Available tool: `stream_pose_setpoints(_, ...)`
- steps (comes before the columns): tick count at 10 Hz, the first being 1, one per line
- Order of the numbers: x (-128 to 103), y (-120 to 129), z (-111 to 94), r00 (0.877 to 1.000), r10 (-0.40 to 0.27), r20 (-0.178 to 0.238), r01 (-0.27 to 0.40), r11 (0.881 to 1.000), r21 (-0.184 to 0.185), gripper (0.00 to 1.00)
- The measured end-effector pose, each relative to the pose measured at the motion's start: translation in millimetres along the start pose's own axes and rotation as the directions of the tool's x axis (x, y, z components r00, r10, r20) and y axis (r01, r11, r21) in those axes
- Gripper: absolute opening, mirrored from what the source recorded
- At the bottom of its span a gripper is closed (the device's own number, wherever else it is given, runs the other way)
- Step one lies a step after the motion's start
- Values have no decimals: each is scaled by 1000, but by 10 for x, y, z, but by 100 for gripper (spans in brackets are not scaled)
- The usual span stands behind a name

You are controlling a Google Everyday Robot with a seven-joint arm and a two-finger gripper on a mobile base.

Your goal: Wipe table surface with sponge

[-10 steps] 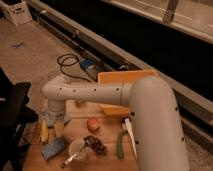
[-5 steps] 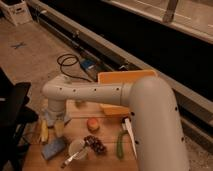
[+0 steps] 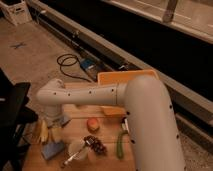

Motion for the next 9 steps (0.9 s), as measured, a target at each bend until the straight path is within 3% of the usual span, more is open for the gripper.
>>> stream_pose_setpoints(5,60,181,347,995,12,97,-11,1000,-16,74)
stream_pose_setpoints(9,49,272,478,990,13,141,-9,1000,-30,74)
